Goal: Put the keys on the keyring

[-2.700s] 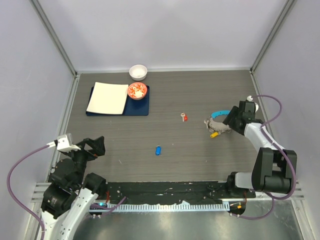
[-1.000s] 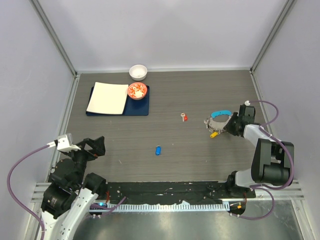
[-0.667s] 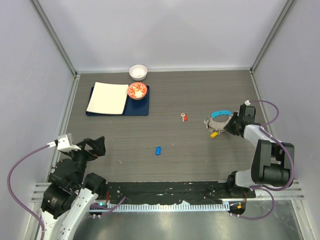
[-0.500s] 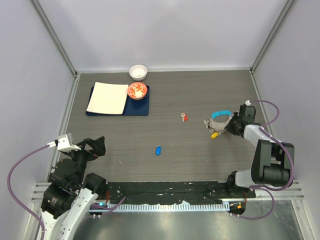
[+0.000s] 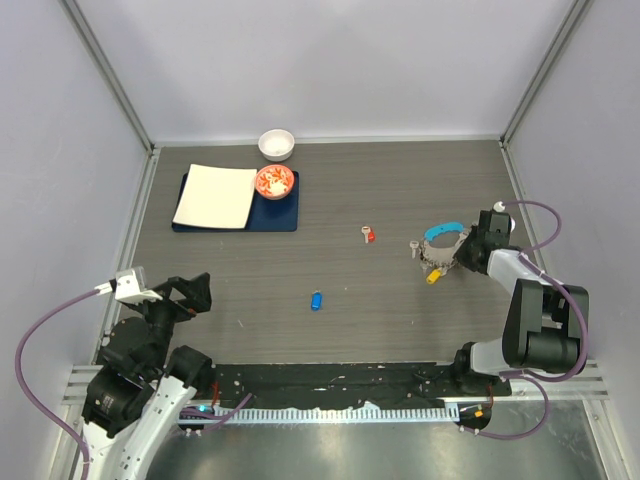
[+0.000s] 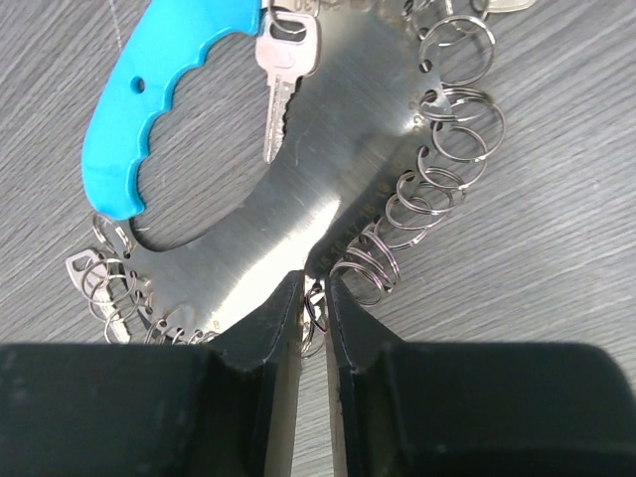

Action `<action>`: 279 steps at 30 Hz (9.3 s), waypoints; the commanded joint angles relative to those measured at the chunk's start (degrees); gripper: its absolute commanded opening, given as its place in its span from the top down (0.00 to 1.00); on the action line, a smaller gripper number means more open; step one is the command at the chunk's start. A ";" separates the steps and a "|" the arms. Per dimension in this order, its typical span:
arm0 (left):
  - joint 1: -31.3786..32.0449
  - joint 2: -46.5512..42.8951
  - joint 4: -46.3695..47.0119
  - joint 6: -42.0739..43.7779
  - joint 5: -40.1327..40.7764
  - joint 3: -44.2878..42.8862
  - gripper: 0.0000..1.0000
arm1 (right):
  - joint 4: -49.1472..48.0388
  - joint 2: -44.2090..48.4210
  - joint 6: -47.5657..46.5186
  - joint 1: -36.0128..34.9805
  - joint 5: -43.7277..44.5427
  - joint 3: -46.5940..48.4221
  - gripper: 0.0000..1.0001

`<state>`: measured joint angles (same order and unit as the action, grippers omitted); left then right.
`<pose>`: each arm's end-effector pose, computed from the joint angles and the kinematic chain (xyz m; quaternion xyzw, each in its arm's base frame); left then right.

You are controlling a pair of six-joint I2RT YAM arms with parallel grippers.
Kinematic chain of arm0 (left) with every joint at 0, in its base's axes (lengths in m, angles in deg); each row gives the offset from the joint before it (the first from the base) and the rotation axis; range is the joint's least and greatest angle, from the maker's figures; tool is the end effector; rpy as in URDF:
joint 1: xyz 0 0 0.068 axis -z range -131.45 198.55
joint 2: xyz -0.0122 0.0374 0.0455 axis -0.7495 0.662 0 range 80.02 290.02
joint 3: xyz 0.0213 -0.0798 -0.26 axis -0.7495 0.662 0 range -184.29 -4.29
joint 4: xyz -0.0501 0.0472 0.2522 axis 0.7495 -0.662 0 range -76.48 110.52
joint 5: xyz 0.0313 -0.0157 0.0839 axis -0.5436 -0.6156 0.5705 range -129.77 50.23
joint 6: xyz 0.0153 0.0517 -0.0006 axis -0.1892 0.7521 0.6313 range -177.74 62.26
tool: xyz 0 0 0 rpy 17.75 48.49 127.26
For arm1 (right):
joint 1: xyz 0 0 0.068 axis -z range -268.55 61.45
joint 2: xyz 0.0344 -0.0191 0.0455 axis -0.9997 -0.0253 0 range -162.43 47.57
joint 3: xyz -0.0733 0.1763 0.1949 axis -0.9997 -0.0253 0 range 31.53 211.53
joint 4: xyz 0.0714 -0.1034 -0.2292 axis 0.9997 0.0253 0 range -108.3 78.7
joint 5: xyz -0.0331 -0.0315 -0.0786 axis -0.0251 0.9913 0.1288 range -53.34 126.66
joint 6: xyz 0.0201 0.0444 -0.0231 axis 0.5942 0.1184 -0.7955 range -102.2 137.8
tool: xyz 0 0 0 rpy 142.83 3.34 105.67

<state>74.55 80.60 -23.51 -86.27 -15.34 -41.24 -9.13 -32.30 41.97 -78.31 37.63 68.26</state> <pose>0.0273 0.0031 0.2956 -0.1554 0.7325 -0.1532 0.6449 0.2560 -0.0469 0.1629 0.2826 0.9032 0.0312 0.3216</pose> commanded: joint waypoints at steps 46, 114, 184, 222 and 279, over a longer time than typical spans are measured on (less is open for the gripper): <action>0.19 -3.22 1.40 0.23 -1.66 -0.23 0.00 | -15.67 14.14 9.68 3.74 -2.12 -15.29 0.70; 0.19 -3.04 3.60 1.46 -4.12 0.82 0.00 | 7.24 13.51 -1.65 0.84 -1.86 2.55 0.99; 19.17 77.99 72.68 24.40 -76.89 -14.82 0.34 | 35.13 30.57 -48.60 -54.98 -14.77 23.21 0.99; 24.89 85.03 57.48 33.45 -78.13 -23.52 0.82 | 31.61 34.96 -48.33 -54.98 -16.00 20.57 0.99; 14.43 53.13 52.84 21.68 -27.96 -7.87 1.00 | 4.72 38.14 -27.59 -54.98 -4.57 10.91 0.16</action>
<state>90.31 139.57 37.63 -64.81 -56.70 -47.79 2.17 8.09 11.52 -133.06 34.00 79.76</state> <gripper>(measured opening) 0.011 0.840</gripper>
